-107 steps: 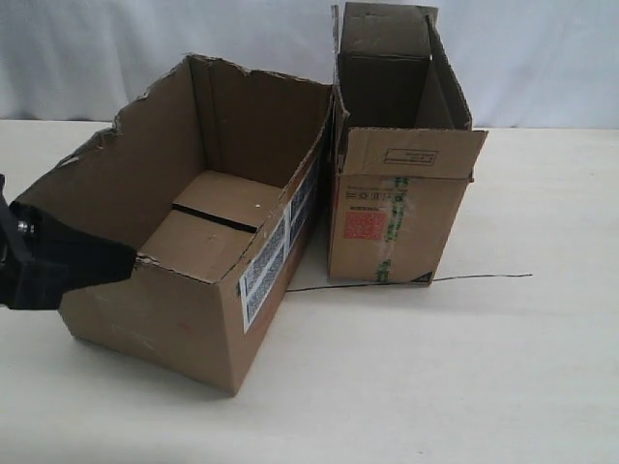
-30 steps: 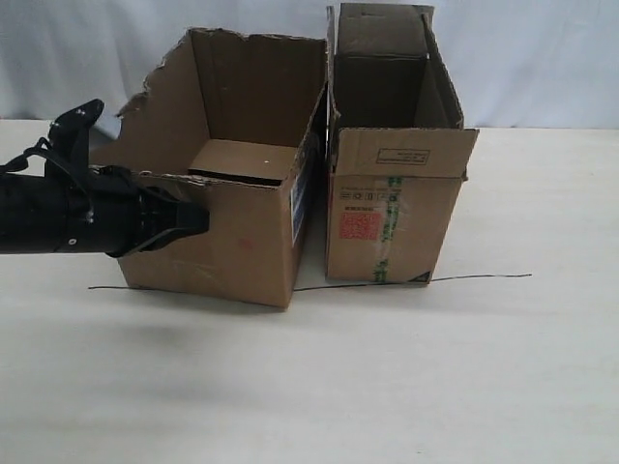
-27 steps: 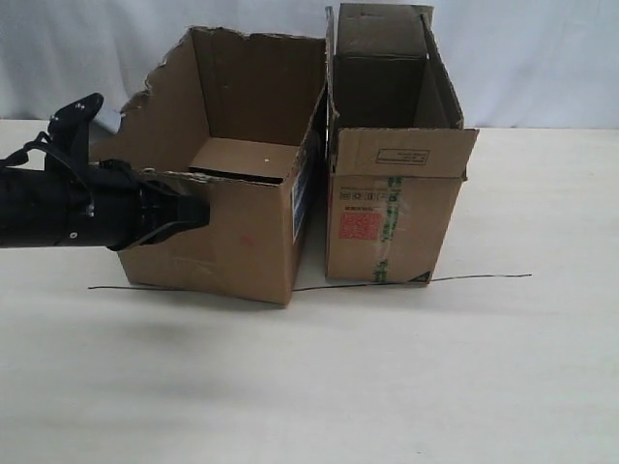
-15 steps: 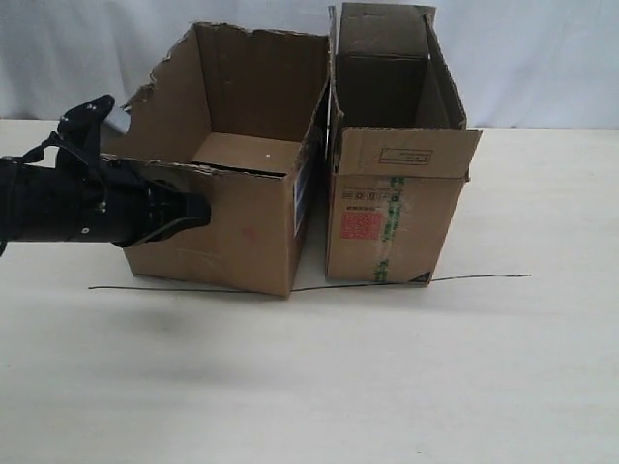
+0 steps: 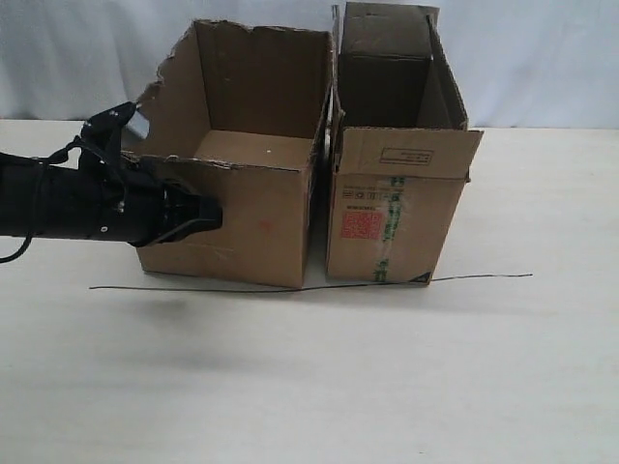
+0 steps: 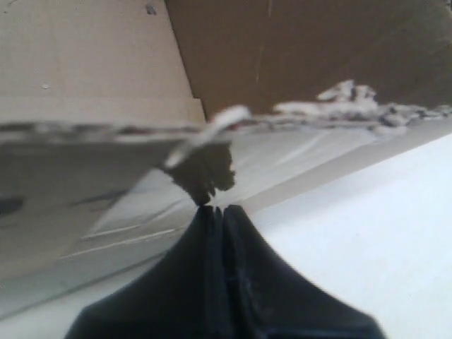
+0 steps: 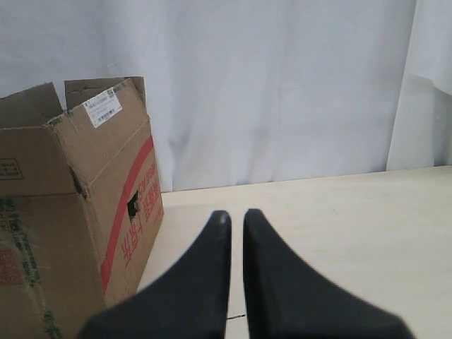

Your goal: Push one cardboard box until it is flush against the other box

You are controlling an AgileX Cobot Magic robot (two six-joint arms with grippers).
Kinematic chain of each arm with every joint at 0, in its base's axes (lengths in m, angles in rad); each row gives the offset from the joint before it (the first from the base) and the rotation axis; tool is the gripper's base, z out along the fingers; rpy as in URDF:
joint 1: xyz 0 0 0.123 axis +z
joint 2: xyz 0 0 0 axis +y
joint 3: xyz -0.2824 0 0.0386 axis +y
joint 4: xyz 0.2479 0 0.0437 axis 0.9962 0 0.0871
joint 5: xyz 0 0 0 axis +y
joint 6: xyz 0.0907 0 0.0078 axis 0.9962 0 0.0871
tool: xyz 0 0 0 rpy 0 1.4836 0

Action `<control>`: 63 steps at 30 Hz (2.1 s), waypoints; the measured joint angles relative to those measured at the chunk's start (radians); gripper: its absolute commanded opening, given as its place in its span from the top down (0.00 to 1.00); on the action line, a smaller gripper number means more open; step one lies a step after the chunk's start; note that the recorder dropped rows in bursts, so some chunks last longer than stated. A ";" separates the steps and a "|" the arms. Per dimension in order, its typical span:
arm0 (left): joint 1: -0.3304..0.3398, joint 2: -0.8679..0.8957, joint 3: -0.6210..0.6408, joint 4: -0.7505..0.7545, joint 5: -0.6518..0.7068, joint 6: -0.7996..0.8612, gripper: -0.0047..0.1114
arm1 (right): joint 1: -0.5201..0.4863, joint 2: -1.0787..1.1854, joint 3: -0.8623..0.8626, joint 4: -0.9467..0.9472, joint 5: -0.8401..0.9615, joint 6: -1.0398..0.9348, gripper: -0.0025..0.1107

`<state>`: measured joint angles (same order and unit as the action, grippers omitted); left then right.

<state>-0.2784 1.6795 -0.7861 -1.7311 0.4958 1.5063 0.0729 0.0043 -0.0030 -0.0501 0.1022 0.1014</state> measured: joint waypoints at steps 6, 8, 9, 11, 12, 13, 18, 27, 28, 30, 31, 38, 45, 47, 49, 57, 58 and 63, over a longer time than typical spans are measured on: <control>0.000 0.002 -0.023 0.000 0.005 0.005 0.96 | 0.000 0.000 0.000 0.000 0.000 0.000 0.93; 0.000 0.002 -0.025 0.000 0.008 0.005 0.96 | 0.000 0.000 0.000 0.000 0.000 0.000 0.93; 0.000 0.002 -0.025 0.000 0.010 0.005 0.96 | 0.000 0.000 0.000 0.000 0.000 0.000 0.93; 0.000 0.002 -0.027 0.000 0.049 0.005 0.96 | 0.000 0.000 0.000 0.000 0.000 0.000 0.93; 0.000 0.002 -0.029 0.000 0.064 0.005 0.96 | 0.000 0.000 0.000 0.000 0.000 0.000 0.93; 0.000 -0.012 -0.029 -0.002 0.094 0.005 0.96 | 0.000 0.000 0.000 0.000 0.000 0.000 0.93; 0.000 -0.139 -0.029 0.028 0.110 -0.037 0.96 | 0.000 0.000 0.000 0.000 0.000 0.000 0.93; 0.021 -0.642 0.128 0.273 -0.157 -0.203 0.96 | 0.000 0.000 0.000 0.000 0.000 0.000 0.93; 0.021 -0.736 0.196 0.227 -0.233 -0.147 0.96 | 0.000 0.000 0.000 0.000 0.000 0.000 0.93; 0.022 -0.867 0.292 0.134 -0.327 -0.047 0.96 | 0.000 0.000 0.000 0.000 0.000 0.000 0.93; 0.024 -0.939 0.335 0.104 -0.357 -0.007 0.96 | 0.000 0.000 0.000 0.000 0.000 0.000 0.93; 0.024 -1.323 0.524 0.010 -0.452 0.048 0.96 | 0.000 0.000 0.000 0.000 0.000 0.000 0.93; 0.024 -1.627 0.656 -0.001 -0.479 0.023 0.96 | 0.000 0.000 0.000 -0.002 0.000 0.000 0.93; 0.024 -1.665 0.688 -0.001 -0.479 0.012 0.96 | 0.000 0.000 0.000 -0.002 0.000 0.000 0.93; 0.024 -1.672 0.708 -0.001 -0.479 -0.002 0.96 | 0.000 0.000 0.000 -0.002 0.000 0.000 0.93; 0.024 -1.676 0.714 -0.004 -0.463 -0.012 0.96 | 0.000 0.000 0.000 -0.002 0.000 0.000 0.93; 0.024 -1.676 0.714 -0.004 -0.463 -0.012 0.96 | 0.000 0.000 0.000 -0.002 0.000 0.000 0.93; 0.024 -1.676 0.714 -0.004 -0.458 -0.012 0.96 | 0.000 0.000 0.000 -0.002 0.000 0.000 0.93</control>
<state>-0.2546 0.0032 -0.0724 -1.7351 0.0379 1.4945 0.0729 0.0043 -0.0030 -0.0525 0.1022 0.1014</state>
